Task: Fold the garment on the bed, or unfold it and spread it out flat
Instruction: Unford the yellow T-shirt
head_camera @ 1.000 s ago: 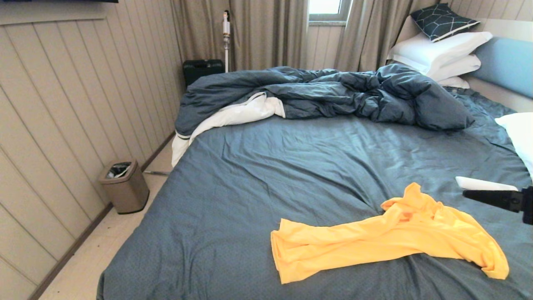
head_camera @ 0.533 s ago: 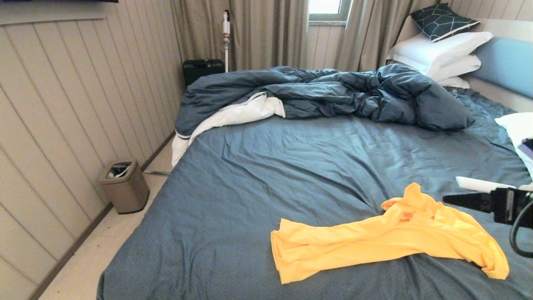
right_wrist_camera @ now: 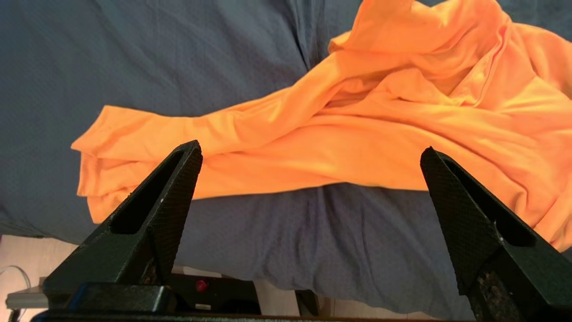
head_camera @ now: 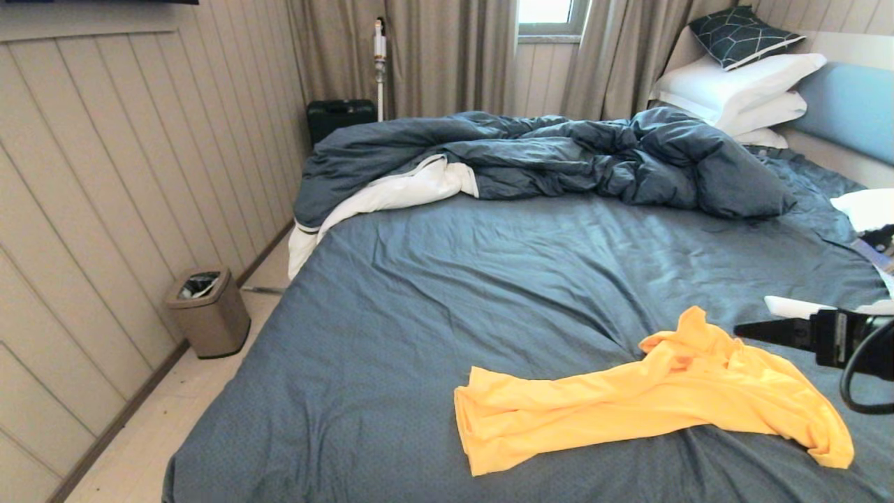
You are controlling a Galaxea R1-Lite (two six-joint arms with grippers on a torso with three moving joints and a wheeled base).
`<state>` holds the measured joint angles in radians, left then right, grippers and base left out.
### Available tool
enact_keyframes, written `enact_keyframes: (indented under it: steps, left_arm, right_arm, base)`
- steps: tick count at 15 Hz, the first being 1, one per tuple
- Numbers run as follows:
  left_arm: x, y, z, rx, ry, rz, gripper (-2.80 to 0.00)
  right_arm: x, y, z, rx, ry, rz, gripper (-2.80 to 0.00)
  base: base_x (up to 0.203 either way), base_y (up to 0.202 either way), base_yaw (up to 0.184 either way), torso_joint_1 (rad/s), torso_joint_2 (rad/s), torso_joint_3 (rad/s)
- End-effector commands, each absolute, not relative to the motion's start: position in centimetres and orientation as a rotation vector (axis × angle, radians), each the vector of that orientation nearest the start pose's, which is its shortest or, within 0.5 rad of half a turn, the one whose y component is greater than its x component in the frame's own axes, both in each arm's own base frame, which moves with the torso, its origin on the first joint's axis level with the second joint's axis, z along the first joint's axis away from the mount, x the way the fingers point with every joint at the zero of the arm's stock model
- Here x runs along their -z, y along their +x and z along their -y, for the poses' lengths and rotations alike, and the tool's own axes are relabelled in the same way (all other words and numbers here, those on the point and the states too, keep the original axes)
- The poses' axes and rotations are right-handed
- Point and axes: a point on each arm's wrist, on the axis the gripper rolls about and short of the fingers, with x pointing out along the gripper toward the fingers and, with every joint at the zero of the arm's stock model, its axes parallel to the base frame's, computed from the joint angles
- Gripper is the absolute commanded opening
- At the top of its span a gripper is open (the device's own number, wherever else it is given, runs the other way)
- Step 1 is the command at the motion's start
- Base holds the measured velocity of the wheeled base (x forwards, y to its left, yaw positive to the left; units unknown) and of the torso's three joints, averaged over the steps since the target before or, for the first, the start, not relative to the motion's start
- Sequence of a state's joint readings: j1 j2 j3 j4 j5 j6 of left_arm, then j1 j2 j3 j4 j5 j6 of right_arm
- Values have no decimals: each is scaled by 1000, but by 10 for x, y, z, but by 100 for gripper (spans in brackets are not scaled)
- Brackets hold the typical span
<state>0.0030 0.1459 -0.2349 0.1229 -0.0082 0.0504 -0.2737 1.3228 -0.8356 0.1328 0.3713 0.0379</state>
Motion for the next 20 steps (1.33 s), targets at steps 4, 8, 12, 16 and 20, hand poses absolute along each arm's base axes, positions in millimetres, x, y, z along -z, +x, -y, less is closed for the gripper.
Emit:
enact_keyframes:
  steps: [4, 8, 12, 16, 20]
  left_arm:
    - [-189, 100, 14, 260, -51, -600, -280]
    - [-160, 174, 95, 554, -62, -974, -280]
    - [-137, 190, 157, 659, -60, -1067, -280]
    - [-116, 196, 170, 647, -43, -1150, -280]
    - [-118, 209, 210, 689, -107, -1108, -280]
  right_arm:
    - [-228, 199, 47, -85, 234, -558, 0]
    - [-229, 215, 49, -96, 234, -569, 0]
    - [-231, 222, 49, -97, 240, -561, -280]
    - [-234, 228, 47, -115, 232, -561, -280]
    - [-236, 231, 48, -114, 234, -555, -280]
  base:
    - [0, 0, 0, 0, 0, 0]
    - [0, 0, 0, 0, 0, 0]
    - [0, 0, 0, 0, 0, 0]
    - [0, 0, 0, 0, 0, 0]
    - [0, 0, 0, 0, 0, 0]
